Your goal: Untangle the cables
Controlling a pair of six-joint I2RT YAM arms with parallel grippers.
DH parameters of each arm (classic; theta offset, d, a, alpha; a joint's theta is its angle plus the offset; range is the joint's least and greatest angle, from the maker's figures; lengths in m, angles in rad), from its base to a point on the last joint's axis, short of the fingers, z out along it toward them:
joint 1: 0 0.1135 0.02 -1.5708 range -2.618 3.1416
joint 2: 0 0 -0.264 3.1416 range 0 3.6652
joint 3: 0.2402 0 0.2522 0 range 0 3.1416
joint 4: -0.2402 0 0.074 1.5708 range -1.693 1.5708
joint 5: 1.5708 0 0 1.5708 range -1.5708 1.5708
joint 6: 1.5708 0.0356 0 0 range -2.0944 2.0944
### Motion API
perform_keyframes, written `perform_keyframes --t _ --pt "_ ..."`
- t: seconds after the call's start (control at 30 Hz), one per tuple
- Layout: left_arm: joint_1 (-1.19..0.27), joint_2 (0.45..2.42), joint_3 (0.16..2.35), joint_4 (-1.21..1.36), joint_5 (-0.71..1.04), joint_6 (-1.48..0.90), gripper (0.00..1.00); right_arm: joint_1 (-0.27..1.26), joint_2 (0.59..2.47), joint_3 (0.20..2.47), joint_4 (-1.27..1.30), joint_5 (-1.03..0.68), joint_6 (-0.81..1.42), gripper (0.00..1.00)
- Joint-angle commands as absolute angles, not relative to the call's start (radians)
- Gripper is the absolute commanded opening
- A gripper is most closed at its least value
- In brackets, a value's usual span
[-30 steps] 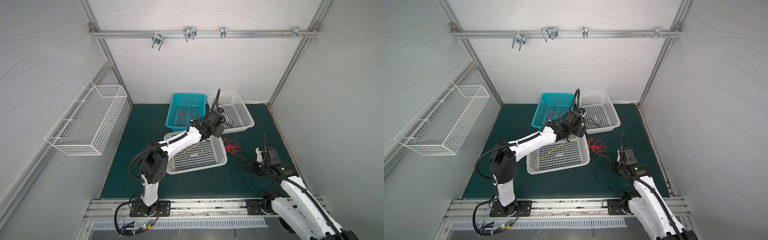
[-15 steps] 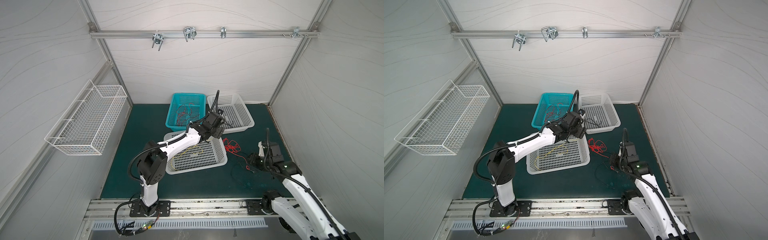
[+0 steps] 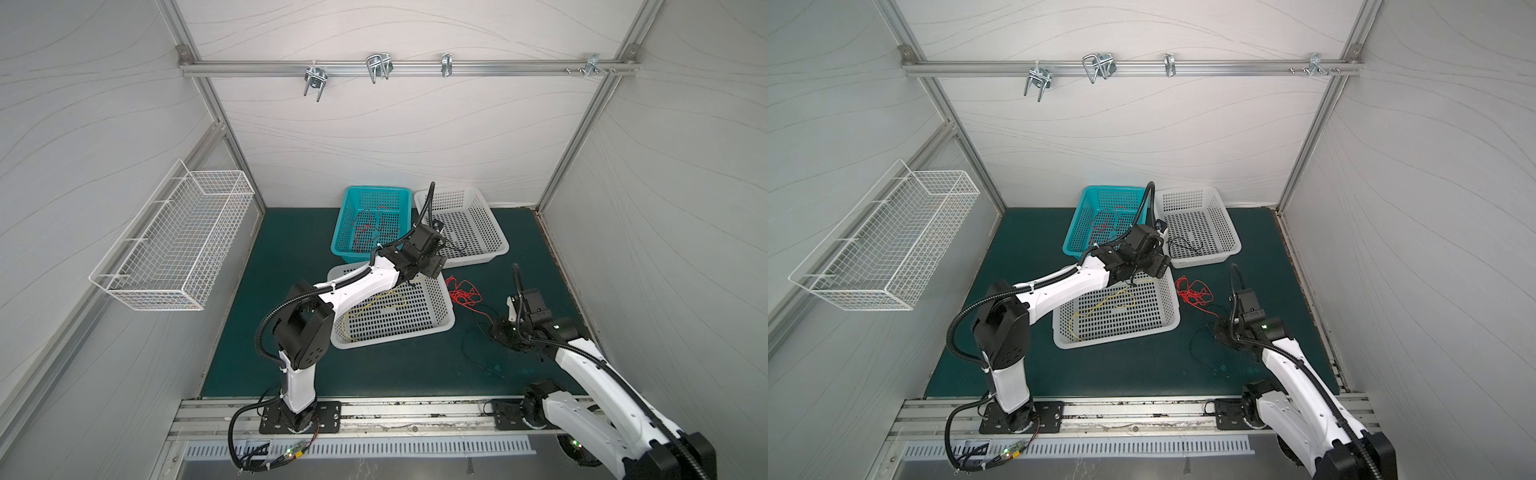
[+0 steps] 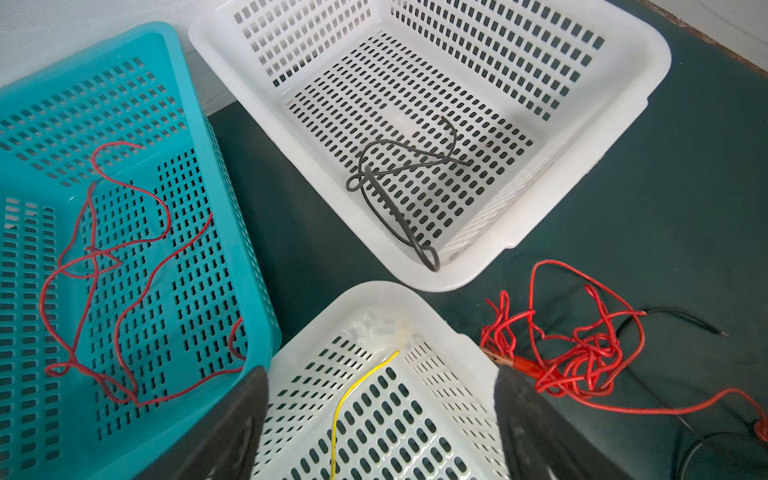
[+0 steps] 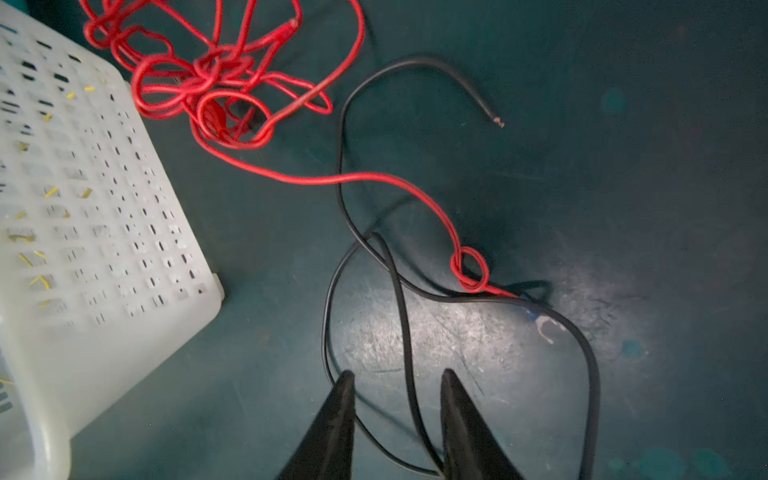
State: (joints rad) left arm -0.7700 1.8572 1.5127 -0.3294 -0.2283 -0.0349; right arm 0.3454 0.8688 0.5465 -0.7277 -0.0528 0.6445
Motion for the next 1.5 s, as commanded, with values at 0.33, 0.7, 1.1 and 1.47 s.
perform_keyframes --t 0.33,0.7,1.1,1.47 --pt "-0.764 1.806 1.495 -0.285 -0.218 -0.053 0.86 0.385 0.932 0.539 -0.619 -0.058 0.648 0.00" --pt "-0.764 1.760 1.448 -0.249 -0.203 -0.052 0.88 0.387 0.881 0.709 -0.617 -0.081 0.565 0.00" --pt "-0.764 1.654 1.325 -0.113 -0.067 -0.027 0.95 0.387 0.930 0.960 -0.552 -0.145 0.474 0.00" --pt "-0.764 1.568 1.230 -0.017 -0.104 -0.043 0.94 0.357 0.980 1.221 -0.513 -0.146 0.375 0.00"
